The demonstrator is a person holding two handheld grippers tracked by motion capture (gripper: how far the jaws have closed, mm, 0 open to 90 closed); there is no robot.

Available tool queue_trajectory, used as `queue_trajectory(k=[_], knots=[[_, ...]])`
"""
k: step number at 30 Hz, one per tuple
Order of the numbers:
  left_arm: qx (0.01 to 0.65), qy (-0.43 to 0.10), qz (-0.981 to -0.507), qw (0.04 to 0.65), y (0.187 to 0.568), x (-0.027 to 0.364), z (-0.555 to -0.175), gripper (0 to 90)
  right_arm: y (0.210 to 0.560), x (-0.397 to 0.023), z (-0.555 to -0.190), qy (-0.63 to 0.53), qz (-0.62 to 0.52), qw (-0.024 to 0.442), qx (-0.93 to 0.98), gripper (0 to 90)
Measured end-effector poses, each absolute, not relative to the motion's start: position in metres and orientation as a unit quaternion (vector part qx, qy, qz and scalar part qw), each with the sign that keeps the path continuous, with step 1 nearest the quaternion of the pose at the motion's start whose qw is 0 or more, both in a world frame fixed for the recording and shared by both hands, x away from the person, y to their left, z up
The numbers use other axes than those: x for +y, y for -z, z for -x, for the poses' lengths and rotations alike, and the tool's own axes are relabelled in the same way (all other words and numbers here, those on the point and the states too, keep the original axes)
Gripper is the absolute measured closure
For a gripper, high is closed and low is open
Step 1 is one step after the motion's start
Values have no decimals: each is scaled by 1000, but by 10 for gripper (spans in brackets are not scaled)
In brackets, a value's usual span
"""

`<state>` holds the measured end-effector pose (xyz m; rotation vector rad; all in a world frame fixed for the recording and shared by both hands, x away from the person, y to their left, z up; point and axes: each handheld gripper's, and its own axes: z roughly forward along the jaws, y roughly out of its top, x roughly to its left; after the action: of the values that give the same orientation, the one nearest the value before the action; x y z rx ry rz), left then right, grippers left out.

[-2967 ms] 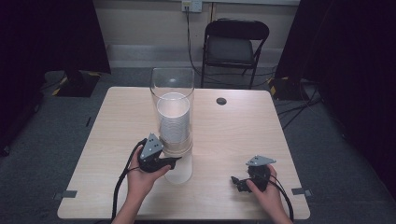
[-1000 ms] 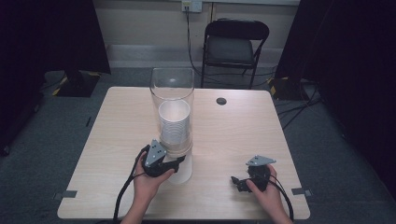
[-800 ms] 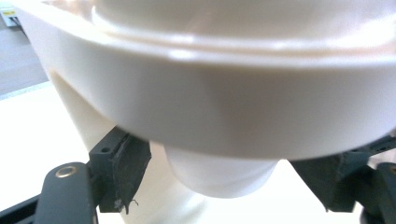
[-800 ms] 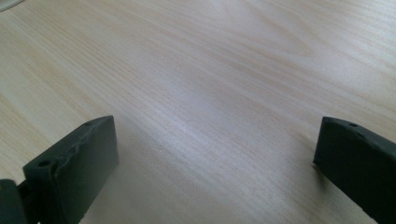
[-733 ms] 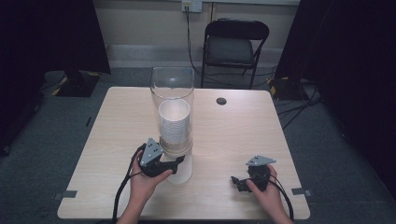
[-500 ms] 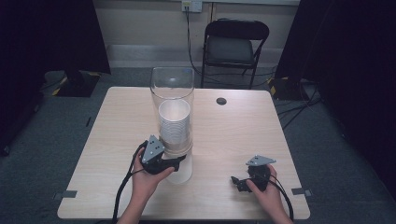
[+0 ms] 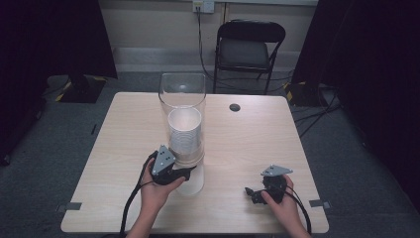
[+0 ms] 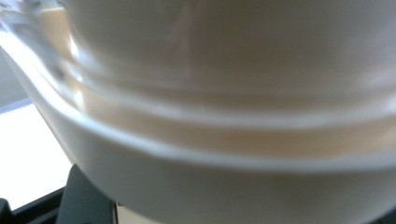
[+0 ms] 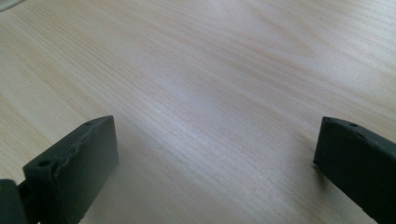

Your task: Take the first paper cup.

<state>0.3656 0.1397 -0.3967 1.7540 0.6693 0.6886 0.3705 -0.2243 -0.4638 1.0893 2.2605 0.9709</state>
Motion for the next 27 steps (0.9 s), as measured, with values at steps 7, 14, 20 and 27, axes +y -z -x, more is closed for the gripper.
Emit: queue_trajectory(k=[7,14,20,27], knots=[[308,-239,-776,496,460,155,-348,357,464,-224,-371,-353,-394,223,819,0],[316,-228,-784,483,455,174,-350,343,464,-224,-372,-354,-392,222,820,0],[336,-244,-773,479,457,197,-350,335,464,-224,-372,-353,-393,222,819,0],[354,-266,-771,458,456,227,-353,327,464,-224,-372,-353,-392,222,820,0]])
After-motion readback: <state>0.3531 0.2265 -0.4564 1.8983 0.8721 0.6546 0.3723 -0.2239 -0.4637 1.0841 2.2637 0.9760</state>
